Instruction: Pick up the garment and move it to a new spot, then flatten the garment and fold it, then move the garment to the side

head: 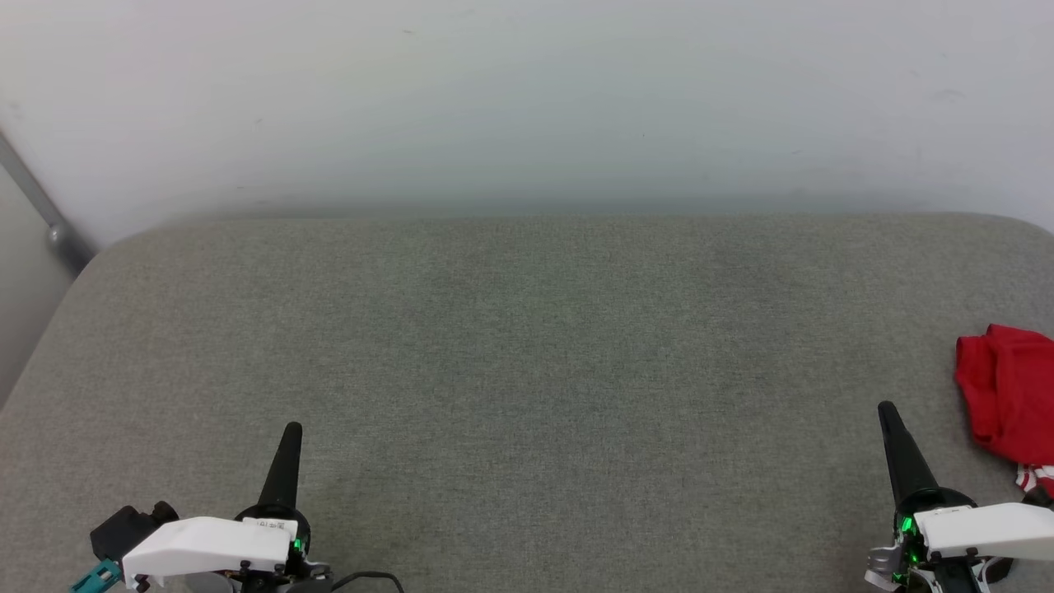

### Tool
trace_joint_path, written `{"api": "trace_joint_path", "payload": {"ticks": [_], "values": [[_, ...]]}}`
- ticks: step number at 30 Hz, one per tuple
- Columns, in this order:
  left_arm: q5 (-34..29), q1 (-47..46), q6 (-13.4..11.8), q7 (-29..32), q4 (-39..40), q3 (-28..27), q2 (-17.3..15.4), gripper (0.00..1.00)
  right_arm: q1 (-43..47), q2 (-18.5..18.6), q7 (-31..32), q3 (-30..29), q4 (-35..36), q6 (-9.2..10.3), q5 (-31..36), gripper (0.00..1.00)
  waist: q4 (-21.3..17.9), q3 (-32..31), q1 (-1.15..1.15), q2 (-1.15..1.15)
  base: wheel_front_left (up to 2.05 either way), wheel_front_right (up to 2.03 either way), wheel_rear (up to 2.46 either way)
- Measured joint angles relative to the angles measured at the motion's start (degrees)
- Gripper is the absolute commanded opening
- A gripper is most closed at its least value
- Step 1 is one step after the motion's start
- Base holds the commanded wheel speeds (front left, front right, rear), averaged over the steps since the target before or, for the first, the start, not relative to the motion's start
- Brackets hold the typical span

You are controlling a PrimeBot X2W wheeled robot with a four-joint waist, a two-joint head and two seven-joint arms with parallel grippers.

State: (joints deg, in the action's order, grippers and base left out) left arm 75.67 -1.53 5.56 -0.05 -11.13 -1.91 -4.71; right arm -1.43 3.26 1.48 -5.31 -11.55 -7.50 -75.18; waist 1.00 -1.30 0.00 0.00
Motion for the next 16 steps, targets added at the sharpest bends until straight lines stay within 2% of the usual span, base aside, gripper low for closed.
{"api": "trace_joint_path", "payload": {"ticks": [16], "values": [[7.90,-1.65,0.80,2.09,-1.27,-0.96,0.08,0.00,-2.04,0.00,1.94,-0.27,-1.08,0.00,-7.50,0.00,-0.39,0.58,0.00,0.00,0.00,0.00,0.00]]}}
